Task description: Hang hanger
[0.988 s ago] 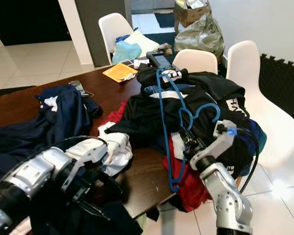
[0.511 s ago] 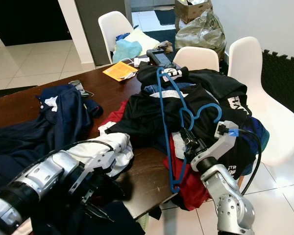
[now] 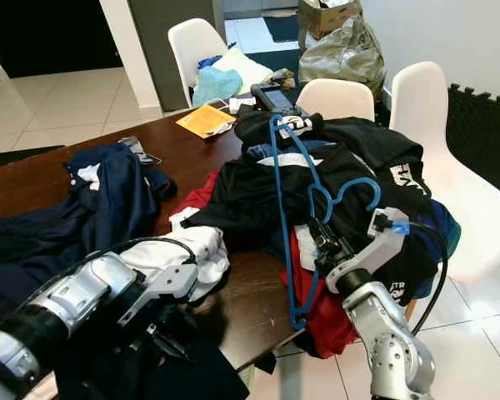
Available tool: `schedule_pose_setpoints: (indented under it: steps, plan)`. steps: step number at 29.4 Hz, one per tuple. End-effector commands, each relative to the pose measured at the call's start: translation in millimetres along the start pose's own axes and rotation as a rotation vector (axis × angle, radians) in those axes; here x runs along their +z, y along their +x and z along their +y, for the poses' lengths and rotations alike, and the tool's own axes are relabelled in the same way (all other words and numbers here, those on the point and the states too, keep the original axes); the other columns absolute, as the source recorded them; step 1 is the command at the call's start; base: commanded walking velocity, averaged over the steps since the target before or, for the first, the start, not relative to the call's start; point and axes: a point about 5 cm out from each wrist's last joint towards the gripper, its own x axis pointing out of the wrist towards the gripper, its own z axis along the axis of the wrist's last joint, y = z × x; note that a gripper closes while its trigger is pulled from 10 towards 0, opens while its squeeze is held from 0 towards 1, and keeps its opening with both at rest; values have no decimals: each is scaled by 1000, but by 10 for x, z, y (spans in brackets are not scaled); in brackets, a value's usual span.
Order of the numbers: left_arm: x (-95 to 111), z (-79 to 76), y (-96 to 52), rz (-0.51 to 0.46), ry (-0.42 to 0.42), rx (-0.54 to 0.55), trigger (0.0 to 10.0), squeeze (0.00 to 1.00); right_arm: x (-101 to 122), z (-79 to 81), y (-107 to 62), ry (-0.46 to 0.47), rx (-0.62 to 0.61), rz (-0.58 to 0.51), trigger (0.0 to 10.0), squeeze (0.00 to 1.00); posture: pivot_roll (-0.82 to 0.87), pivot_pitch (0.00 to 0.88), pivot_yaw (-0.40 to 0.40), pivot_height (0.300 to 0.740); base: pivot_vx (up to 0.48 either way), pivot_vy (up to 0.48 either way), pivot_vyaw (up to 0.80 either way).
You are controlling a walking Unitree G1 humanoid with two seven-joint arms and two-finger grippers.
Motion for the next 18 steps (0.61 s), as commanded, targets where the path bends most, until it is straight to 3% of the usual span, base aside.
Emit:
schedule_pose_setpoints:
  steps: [1, 2, 8, 9, 11, 12, 13, 14, 15, 16, 17, 18]
  plan:
    - [-133, -43, 45, 51, -50, -15, 0, 0, -40, -60, -19, 17, -45, 17, 10000, 0, -18, 153, 53, 740, 0, 0, 0]
    - [-101, 14, 15, 24, -48, 33, 0, 0, -34, -64, -16, 20, -48, 15, 10000, 0, -16, 149, 53, 740, 0, 0, 0]
    - [-87, 35, 2, 11, -48, 51, 0, 0, -32, -64, -15, 20, -48, 15, 10000, 0, -16, 149, 53, 740, 0, 0, 0]
    - [-36, 100, -63, -28, -44, 117, 0, 0, -32, -66, -14, 22, -49, 14, 10000, 0, -15, 147, 53, 740, 0, 0, 0]
    - [-36, 100, -63, -28, -44, 117, 0, 0, -32, -66, -14, 22, -49, 14, 10000, 0, -15, 147, 53, 740, 0, 0, 0]
    - [50, 200, -202, -89, -36, 230, 0, 0, -33, -68, -14, 23, -50, 14, 10000, 0, -14, 145, 52, 740, 0, 0, 0]
    - [50, 200, -202, -89, -36, 230, 0, 0, -33, -68, -14, 23, -50, 14, 10000, 0, -14, 145, 52, 740, 0, 0, 0]
    - [159, 300, -441, -165, -27, 377, 0, 0, -35, -71, -14, 25, -50, 14, 10000, 0, -11, 144, 51, 740, 0, 0, 0]
    - [159, 300, -441, -165, -27, 377, 0, 0, -35, -71, -14, 25, -50, 14, 10000, 0, -11, 144, 51, 740, 0, 0, 0]
    - [261, 362, -728, -234, -14, 525, 0, 0, -39, -72, -11, 26, -49, 15, 10000, 0, -8, 141, 50, 740, 0, 0, 0]
    - [261, 362, -728, -234, -14, 525, 0, 0, -39, -72, -11, 26, -49, 15, 10000, 0, -8, 141, 50, 740, 0, 0, 0]
    - [358, 371, -1044, -286, 15, 667, 0, 0, -43, -72, -7, 26, -48, 16, 10000, 0, -5, 138, 50, 740, 0, 0, 0]
